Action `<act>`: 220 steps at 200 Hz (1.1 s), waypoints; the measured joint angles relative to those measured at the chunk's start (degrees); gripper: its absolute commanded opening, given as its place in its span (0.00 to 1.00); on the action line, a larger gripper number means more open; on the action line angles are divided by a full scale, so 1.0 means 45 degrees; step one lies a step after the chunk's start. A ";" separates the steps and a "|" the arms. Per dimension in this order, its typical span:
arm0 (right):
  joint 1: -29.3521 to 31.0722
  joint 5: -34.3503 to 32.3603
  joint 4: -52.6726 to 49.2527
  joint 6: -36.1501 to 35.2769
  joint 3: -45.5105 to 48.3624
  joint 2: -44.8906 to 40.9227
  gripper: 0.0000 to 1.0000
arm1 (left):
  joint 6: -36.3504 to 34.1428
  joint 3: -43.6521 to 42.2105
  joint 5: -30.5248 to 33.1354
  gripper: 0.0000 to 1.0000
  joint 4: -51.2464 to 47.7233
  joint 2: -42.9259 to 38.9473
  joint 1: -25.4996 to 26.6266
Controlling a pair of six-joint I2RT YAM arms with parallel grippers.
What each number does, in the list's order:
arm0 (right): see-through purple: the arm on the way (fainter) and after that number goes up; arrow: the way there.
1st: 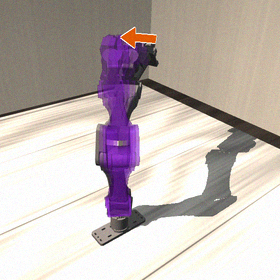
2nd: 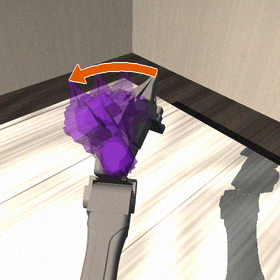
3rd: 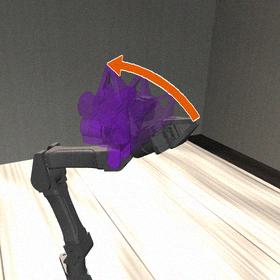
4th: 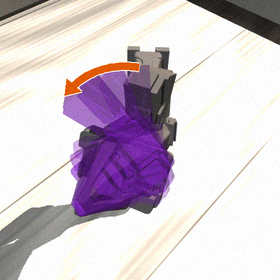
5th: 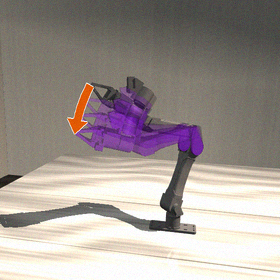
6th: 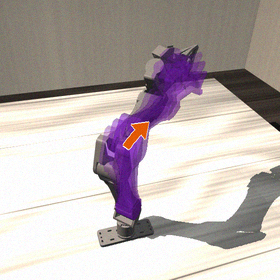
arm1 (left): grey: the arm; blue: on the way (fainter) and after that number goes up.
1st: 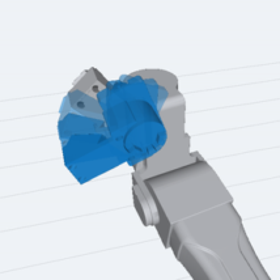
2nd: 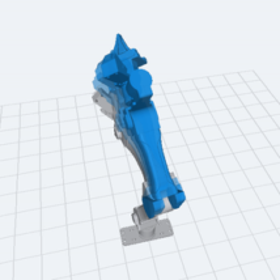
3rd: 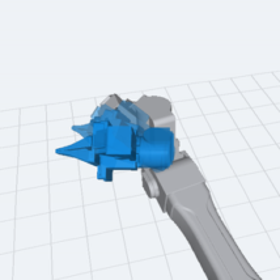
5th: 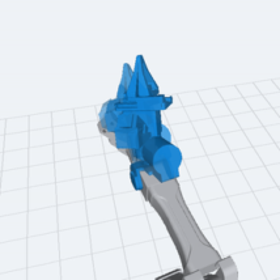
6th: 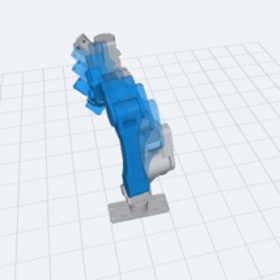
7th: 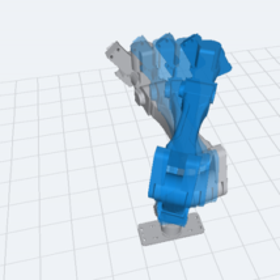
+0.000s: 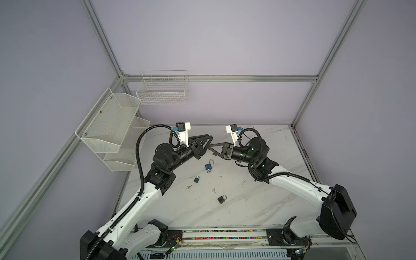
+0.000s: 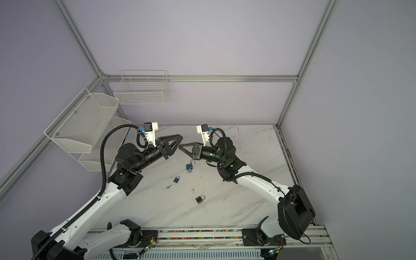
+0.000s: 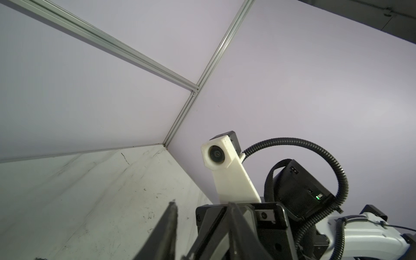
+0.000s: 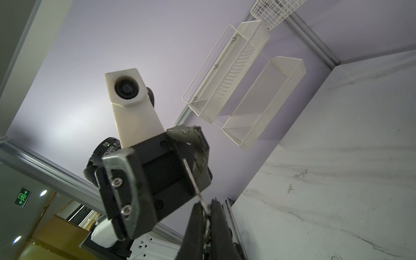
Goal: Unlock with the key
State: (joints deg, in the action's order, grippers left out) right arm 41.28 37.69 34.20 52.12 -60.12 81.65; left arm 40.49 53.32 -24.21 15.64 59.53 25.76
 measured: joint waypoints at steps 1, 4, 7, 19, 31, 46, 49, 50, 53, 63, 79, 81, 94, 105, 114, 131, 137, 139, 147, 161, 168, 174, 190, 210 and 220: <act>-0.0019 -0.0005 -0.0049 -0.0005 0.0005 -0.0015 0.00 | 0.0068 0.0010 0.0039 0.50 -0.0053 -0.0019 0.0000; -0.0058 -0.0019 -0.0112 -0.0019 0.0019 -0.0044 0.00 | -0.0024 0.0010 0.0107 0.51 -0.0126 -0.0058 0.0000; -0.0112 -0.0068 -0.0170 -0.0029 0.0063 -0.0097 0.00 | 0.0019 0.0015 0.0170 0.52 -0.0223 -0.0107 0.0010; -0.0325 -0.0151 -0.0447 -0.0068 0.0306 -0.0330 0.00 | -0.0024 0.0015 0.0437 0.55 -0.0646 -0.0311 0.0010; -0.0525 -0.0214 -0.0811 -0.0102 0.0714 -0.0680 0.00 | -0.0010 0.0015 0.0597 0.57 -0.1069 -0.0486 0.0010; -0.0869 -0.0301 -0.1365 -0.0267 0.1253 -0.1137 0.00 | -0.0019 0.0015 0.0724 0.59 -0.1656 -0.0685 0.0010; -0.0942 -0.0321 -0.1520 -0.0296 0.1350 -0.1253 0.00 | 0.0000 0.0015 0.0758 0.59 -0.1831 -0.0733 0.0010; -0.0957 -0.0330 -0.1554 -0.0321 0.1370 -0.1273 0.00 | -0.0005 0.0015 0.0763 0.60 -0.1880 -0.0738 0.0010; -0.1049 -0.0350 -0.1719 -0.0369 0.1496 -0.1379 0.00 | -0.0024 0.0015 0.0787 0.60 -0.2045 -0.0758 0.0015; -0.1239 -0.0427 -0.2186 -0.0573 0.1753 -0.1627 0.00 | -0.0015 0.0010 0.0826 0.62 -0.2637 -0.0831 0.0044; -0.1549 -0.0593 -0.2997 -0.0933 0.2259 -0.2074 0.00 | -0.0049 0.0010 0.0928 0.62 -0.3599 -0.0845 0.0165; -0.1608 -0.0631 -0.3109 -0.0981 0.2346 -0.2137 0.00 | -0.0044 0.0010 0.0981 0.62 -0.3832 -0.0845 0.0223; -0.1875 -0.0801 -0.3784 -0.1282 0.2895 -0.2589 0.00 | -0.0058 -0.0058 0.1132 0.63 -0.4478 -0.0855 0.0495; -0.2074 -0.0899 -0.4260 -0.1481 0.3317 -0.2895 0.00 | -0.0112 -0.0175 0.1360 0.65 -0.4954 -0.0903 0.0831; -0.2220 -0.0962 -0.4634 -0.1651 0.3653 -0.3138 0.00 | -0.0204 -0.0291 0.1603 0.66 -0.5421 -0.0923 0.1190; -0.2501 -0.0976 -0.5241 -0.1855 0.4255 -0.3521 0.00 | -0.0301 -0.0427 0.2035 0.67 -0.6149 -0.0845 0.1875; -0.2589 -0.0967 -0.5377 -0.1894 0.4415 -0.3609 0.00 | -0.0369 -0.0461 0.2181 0.67 -0.6407 -0.0733 0.2176; -0.2623 -0.0952 -0.5406 -0.1904 0.4469 -0.3628 0.00 | -0.0389 -0.0471 0.2239 0.67 -0.6504 -0.0699 0.2259; -0.2773 -0.0947 -0.5620 -0.1943 0.4702 -0.3740 0.00 | -0.0486 -0.0476 0.2429 0.67 -0.6839 -0.0423 0.2676; -0.3041 -0.0957 -0.6067 -0.1948 0.5056 -0.3861 0.00 | -0.0597 -0.0486 0.2725 0.68 -0.7310 0.0136 0.3293; -0.3133 -0.0962 -0.6188 -0.1948 0.5221 -0.3905 0.00 | -0.0641 -0.0491 0.2880 0.68 -0.7567 0.0471 0.3604; -0.3206 -0.0962 -0.6305 -0.1948 0.5372 -0.3978 0.00 | -0.0699 -0.0495 0.3036 0.68 -0.7766 0.0743 0.3847; -0.3317 -0.1001 -0.6625 -0.1953 0.5644 -0.4216 0.00 | -0.0821 -0.0500 0.3390 0.68 -0.8252 0.1394 0.4415; -0.3405 -0.1005 -0.6834 -0.1991 0.5843 -0.4605 0.00 | -0.0928 -0.0549 0.3803 0.68 -0.8616 0.2074 0.5081; -0.3415 -0.1010 -0.6946 -0.2016 0.5843 -0.4707 0.00 | -0.0971 -0.0578 0.3978 0.69 -0.8738 0.2390 0.5401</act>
State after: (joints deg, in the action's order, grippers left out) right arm 25.91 33.15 2.94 43.05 -33.82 60.47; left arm 36.12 50.72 -6.31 -23.68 70.28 50.06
